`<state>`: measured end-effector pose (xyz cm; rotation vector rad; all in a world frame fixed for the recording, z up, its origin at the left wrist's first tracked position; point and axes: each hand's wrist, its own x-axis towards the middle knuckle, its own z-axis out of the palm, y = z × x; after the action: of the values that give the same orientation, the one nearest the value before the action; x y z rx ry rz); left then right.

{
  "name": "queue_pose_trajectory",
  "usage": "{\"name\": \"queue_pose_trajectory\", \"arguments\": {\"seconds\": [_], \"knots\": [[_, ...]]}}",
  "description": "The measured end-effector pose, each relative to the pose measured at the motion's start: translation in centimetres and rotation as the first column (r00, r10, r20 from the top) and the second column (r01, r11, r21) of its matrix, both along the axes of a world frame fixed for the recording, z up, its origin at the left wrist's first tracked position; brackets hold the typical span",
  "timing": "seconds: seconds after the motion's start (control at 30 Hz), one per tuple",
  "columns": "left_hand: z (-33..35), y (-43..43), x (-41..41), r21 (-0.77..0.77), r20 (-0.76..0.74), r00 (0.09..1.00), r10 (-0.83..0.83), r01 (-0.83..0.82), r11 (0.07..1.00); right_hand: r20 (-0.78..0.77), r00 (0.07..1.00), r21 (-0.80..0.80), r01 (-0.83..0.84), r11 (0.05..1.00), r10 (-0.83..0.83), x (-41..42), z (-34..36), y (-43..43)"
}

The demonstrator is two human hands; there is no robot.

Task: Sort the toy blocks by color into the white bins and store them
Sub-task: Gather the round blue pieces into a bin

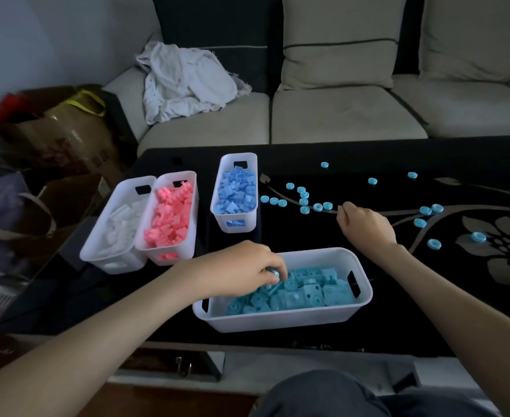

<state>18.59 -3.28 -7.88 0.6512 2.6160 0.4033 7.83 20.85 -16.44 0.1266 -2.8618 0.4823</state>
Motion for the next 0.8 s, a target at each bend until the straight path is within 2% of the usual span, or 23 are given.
{"name": "queue_pose_trajectory", "arguments": {"seconds": [0.1,0.23,0.33,0.43,0.53,0.63,0.73,0.8], "knots": [[-0.5,-0.3,0.3,0.009,-0.009,1.000,-0.006,0.006,1.000,-0.019,1.000,-0.043,-0.006,0.999,0.005,0.4,1.6,-0.3],[-0.5,-0.3,0.7,0.002,-0.030,1.000,0.008,-0.008,1.000,-0.100,0.993,-0.012,-0.071,0.997,0.069,0.8,3.8,-0.5],[-0.3,-0.4,1.0,0.025,-0.060,0.998,0.010,-0.008,1.000,-0.153,0.980,-0.083,-0.137,0.987,0.123,1.5,5.9,-1.1],[0.3,-0.8,0.8,0.063,-0.077,0.996,0.047,-0.042,0.997,-0.138,0.961,-0.250,-0.269,0.930,0.240,3.6,8.5,-3.1],[0.5,-1.2,0.3,0.109,-0.100,0.990,0.096,-0.085,0.990,-0.122,0.908,-0.219,-0.418,0.882,0.400,6.8,9.9,-6.3],[0.6,-1.5,-0.3,0.138,-0.130,0.979,0.159,-0.141,0.980,-0.024,0.848,-0.138,-0.527,0.838,0.530,8.9,8.8,-8.4],[0.5,-1.8,-0.8,0.201,-0.100,0.966,0.240,-0.217,0.955,0.157,0.790,-0.093,-0.586,0.805,0.593,9.6,7.7,-9.0],[0.4,-1.7,-1.1,0.216,-0.091,0.962,0.256,-0.232,0.948,0.221,0.736,-0.104,-0.634,0.766,0.639,9.8,7.5,-8.8]]}}
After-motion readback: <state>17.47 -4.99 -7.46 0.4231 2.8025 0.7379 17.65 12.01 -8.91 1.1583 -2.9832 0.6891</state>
